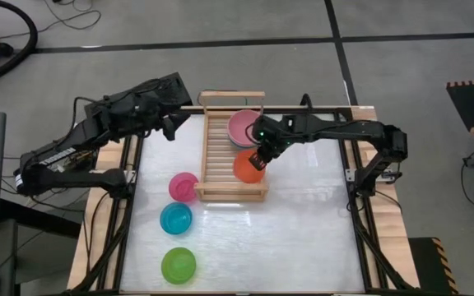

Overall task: Place and stack bowls onto a shelf
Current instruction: Put the orange bowl on the wooden shelf

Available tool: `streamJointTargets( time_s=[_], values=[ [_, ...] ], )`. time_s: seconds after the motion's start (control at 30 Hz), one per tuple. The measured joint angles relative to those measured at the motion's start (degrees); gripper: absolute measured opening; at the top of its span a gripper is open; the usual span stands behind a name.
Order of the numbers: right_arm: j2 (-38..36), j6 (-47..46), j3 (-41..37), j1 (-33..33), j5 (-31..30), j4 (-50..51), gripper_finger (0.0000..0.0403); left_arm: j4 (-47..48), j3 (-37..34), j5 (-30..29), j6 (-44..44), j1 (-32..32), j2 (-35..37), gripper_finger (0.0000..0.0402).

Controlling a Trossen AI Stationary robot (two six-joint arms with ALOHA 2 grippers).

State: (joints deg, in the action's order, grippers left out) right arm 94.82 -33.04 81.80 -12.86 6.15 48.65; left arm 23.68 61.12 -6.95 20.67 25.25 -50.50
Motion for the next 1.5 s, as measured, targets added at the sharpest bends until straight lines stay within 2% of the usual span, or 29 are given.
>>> streamJointTargets(
  time_s=[0.1, 0.33, 0.6, 0.7, 1.03, 1.5],
  values=[
    [0.07, -4.89, -1.66, -1.09, 2.74, -0.55, 0.0023, 0.02, 0.00, -0.91, 0.38, -0.02, -0.06, 0.0279],
    [0.00, -9.73, -5.51, -0.88, 3.22, -2.31, 0.0023, -0.02, 0.00, -2.41, 1.60, -0.02, -0.13, 0.0279],
    [-0.04, -16.11, -11.50, -0.79, 4.60, -12.35, 0.0023, -0.02, 0.00, -4.04, 1.62, -0.02, -0.13, 0.0279],
    [-0.01, -17.63, -12.91, -0.79, 4.56, -13.28, 0.0023, -0.02, 0.00, -4.39, 1.62, -0.02, -0.48, 0.0279],
    [4.09, -19.13, -13.13, 1.59, 4.40, -15.39, 0.0023, -0.17, -0.04, -5.54, 1.62, -0.06, -1.77, 0.0279],
    [7.75, -19.16, -13.11, 0.78, 3.85, -14.68, 0.0023, -0.22, -0.04, -5.87, 1.62, -0.04, -2.40, 0.0279]
  ],
)
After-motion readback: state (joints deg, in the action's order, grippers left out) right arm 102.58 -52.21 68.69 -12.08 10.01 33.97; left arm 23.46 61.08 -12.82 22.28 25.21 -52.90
